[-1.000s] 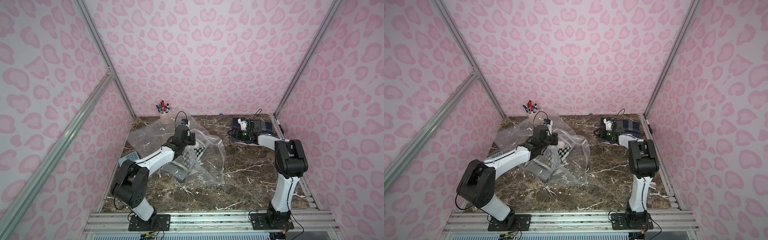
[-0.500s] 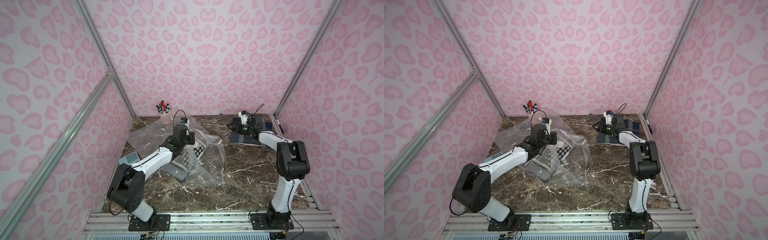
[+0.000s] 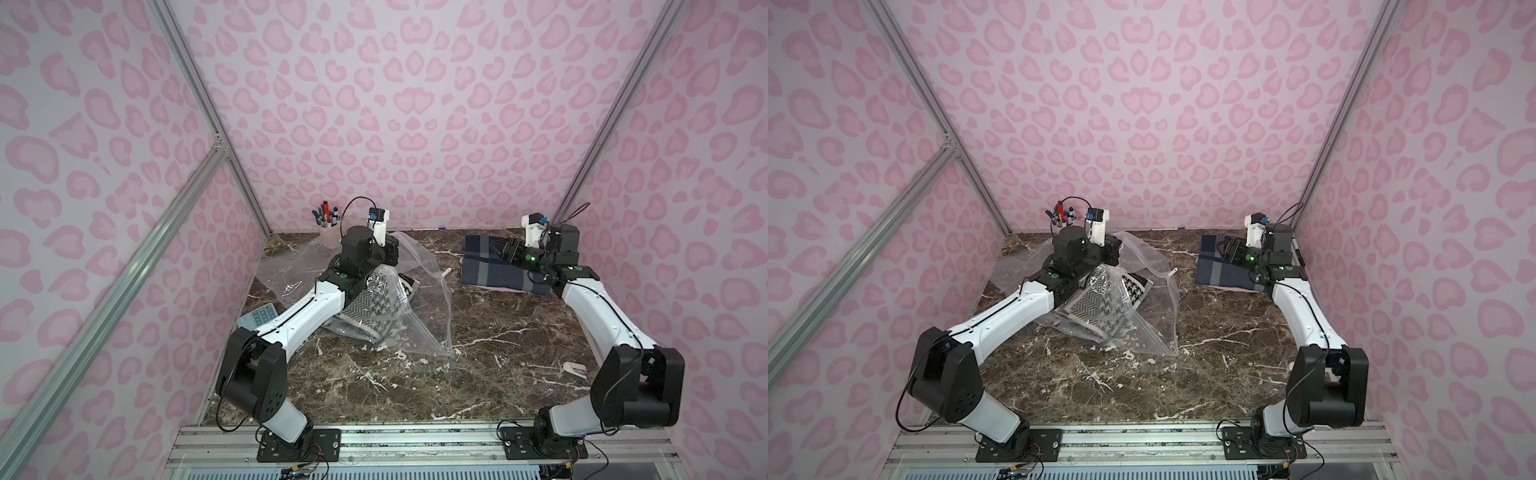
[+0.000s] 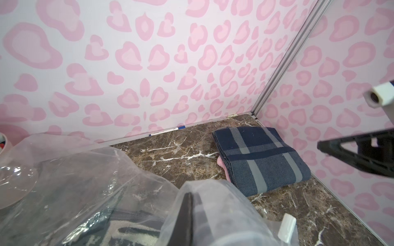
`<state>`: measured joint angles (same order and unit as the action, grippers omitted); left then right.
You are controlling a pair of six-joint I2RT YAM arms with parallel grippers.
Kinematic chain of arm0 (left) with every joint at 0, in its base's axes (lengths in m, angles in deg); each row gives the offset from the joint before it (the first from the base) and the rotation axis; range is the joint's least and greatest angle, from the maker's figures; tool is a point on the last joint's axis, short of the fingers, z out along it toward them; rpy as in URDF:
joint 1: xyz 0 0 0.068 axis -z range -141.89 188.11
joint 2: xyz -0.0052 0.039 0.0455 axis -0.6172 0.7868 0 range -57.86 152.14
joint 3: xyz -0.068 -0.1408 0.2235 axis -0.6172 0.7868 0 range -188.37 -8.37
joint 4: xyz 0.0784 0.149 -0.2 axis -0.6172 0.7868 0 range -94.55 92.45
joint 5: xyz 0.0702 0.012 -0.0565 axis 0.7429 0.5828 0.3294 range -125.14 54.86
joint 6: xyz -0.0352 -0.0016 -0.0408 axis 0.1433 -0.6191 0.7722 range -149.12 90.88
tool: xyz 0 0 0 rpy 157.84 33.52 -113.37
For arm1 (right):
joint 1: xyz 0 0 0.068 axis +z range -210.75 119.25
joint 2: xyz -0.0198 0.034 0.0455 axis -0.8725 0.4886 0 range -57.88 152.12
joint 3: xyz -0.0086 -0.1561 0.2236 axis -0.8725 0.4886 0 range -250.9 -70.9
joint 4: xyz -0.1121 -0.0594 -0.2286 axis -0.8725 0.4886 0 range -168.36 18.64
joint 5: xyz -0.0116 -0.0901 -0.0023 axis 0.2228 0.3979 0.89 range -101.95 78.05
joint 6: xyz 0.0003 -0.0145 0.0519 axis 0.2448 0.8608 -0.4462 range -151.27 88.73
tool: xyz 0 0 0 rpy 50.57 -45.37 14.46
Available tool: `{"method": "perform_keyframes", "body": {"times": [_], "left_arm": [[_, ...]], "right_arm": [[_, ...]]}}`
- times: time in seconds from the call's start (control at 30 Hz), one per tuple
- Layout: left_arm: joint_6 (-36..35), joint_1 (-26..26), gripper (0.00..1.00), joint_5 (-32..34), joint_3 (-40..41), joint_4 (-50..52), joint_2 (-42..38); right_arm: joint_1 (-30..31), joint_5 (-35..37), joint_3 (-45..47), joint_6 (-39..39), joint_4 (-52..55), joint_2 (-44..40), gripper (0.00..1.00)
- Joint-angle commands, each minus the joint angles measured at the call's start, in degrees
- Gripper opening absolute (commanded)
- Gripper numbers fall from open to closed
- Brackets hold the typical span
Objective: Take the blanket out of the vacuum bag
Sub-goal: Place the blanket at the corner of the board, then take out the blanket from the vacuum bag.
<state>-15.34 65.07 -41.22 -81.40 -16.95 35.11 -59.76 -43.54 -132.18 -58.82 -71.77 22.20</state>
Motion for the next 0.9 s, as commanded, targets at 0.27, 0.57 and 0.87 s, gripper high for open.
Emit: {"method": "perform_keyframes", "body": {"times": [0.27,0.57,0.87], "left_arm": [[0.7,0.2,0.04,-2.0,3.4,-5.1,-0.6],[0.3,0.3,0.04,0.6,7.5,-4.6,-3.2],[-2.1,0.3,0.04,1.7,5.4,-1.5,-3.5]], "right_arm": [[13.2,4.8,17.2,-11.1,-6.6,-23.2,0.61],[29.1,11.7,18.8,-17.7,-12.2,-18.8,0.62],[36.9,17.1,26.0,-26.8,-31.7,-8.6,0.63]]}}
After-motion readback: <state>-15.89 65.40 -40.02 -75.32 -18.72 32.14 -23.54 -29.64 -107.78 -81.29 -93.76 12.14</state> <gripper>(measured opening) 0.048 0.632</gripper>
